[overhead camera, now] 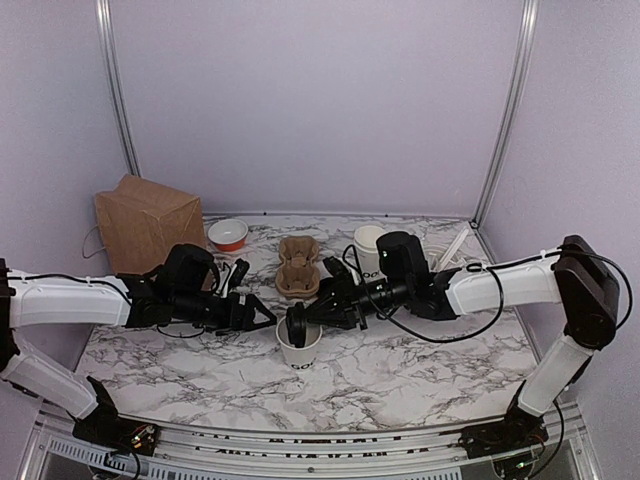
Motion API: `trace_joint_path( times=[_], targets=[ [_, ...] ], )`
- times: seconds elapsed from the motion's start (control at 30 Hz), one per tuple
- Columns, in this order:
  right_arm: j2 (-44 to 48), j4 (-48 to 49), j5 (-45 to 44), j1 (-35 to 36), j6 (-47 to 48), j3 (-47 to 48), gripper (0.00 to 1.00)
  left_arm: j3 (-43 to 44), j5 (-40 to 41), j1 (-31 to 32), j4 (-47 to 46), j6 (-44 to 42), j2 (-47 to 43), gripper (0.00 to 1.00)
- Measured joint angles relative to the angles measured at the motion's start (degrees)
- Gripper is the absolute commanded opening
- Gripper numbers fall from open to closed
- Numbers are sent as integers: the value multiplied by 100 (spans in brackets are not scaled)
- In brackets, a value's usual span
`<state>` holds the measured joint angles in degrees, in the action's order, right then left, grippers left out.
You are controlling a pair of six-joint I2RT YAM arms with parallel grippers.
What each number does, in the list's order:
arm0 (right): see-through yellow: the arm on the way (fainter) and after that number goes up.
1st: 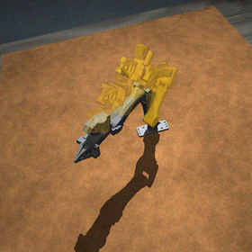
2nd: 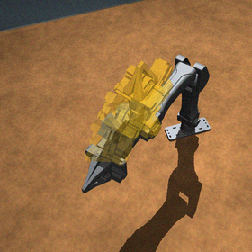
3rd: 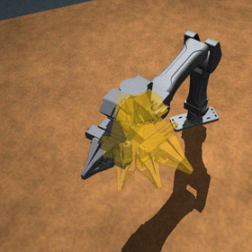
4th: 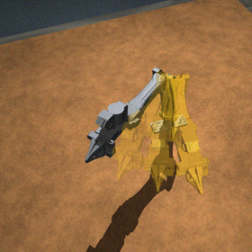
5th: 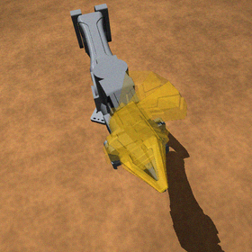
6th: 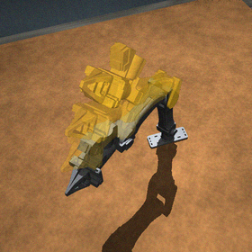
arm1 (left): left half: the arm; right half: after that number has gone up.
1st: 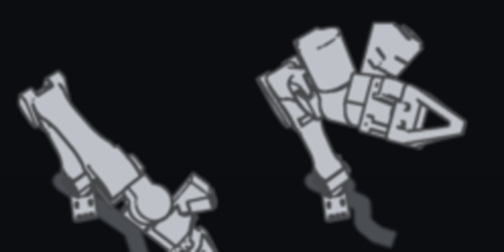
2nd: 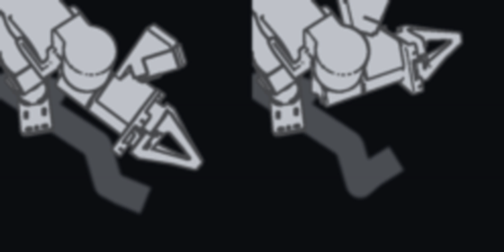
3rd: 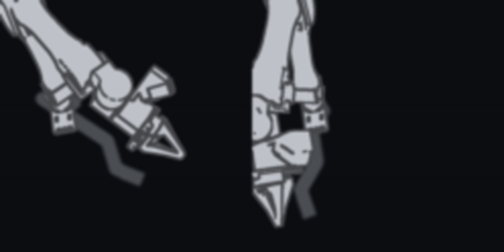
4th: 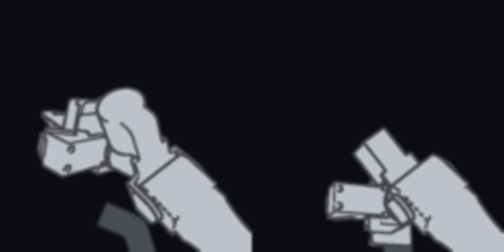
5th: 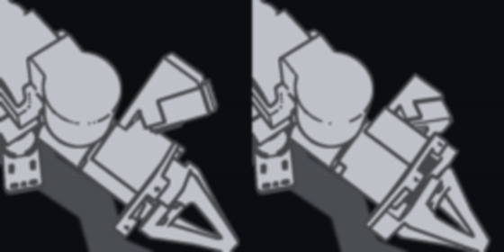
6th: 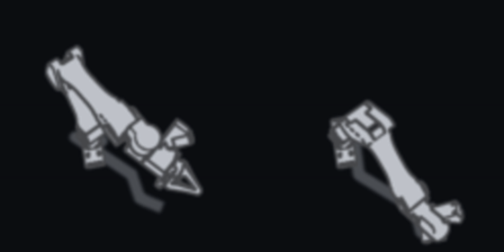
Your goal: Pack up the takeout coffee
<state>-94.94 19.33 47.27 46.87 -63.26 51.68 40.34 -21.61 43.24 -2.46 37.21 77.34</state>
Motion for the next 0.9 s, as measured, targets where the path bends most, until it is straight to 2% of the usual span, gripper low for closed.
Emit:
trace_joint_path(
  times=[0.53, 0.9],
  targets=[
    [44, -1569, -654, 11, 1060, 678, 21, 59, -2, 33, 9, -42, 90, 84],
    [144, -2468, -1235, 11, 1626, 778, 21, 199, 0, 44, -4, -59, 140, 84]
  ],
)
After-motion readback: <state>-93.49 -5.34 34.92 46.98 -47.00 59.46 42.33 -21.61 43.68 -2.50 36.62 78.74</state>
